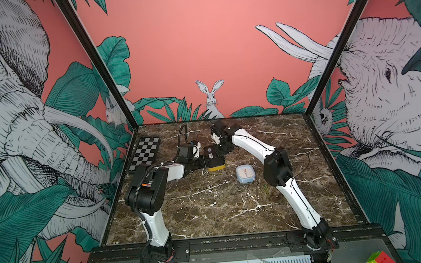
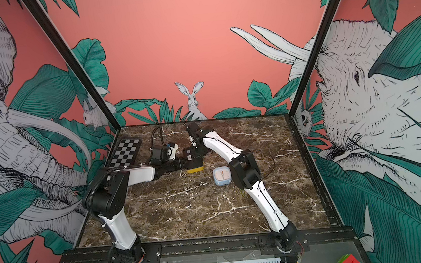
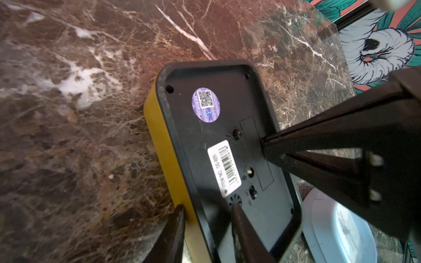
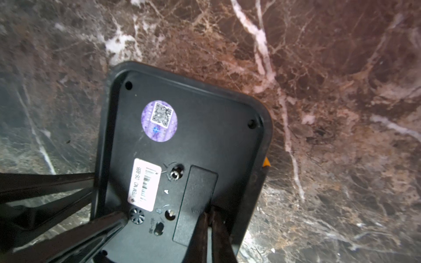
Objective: Insert the battery into the alarm
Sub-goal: Install the cover on the alarm.
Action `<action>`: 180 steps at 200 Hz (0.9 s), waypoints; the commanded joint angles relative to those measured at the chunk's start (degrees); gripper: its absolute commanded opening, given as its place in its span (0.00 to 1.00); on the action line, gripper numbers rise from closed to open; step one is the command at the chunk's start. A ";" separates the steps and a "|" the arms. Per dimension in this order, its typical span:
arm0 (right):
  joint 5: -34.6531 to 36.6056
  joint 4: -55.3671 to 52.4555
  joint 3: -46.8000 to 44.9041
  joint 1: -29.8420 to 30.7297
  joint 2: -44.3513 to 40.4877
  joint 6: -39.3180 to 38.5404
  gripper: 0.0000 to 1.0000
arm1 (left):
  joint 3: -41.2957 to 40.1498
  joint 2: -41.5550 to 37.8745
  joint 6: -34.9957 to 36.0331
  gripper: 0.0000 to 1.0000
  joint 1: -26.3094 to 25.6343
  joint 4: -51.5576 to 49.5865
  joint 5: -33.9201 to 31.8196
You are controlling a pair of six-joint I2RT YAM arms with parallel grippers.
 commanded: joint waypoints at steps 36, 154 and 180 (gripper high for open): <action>-0.77 0.78 -5.73 0.52 -2.48 -0.38 0.22 | -1.41 -2.37 -0.75 0.35 -0.72 -2.48 -1.91; -4.99 9.42 -15.27 -3.13 -10.99 2.20 0.30 | -1.83 -4.62 -0.06 0.37 -0.73 -2.66 -2.76; -6.70 9.36 -15.76 -3.55 -9.38 3.09 0.30 | -1.68 -4.86 -0.03 0.37 -0.73 -2.63 -2.67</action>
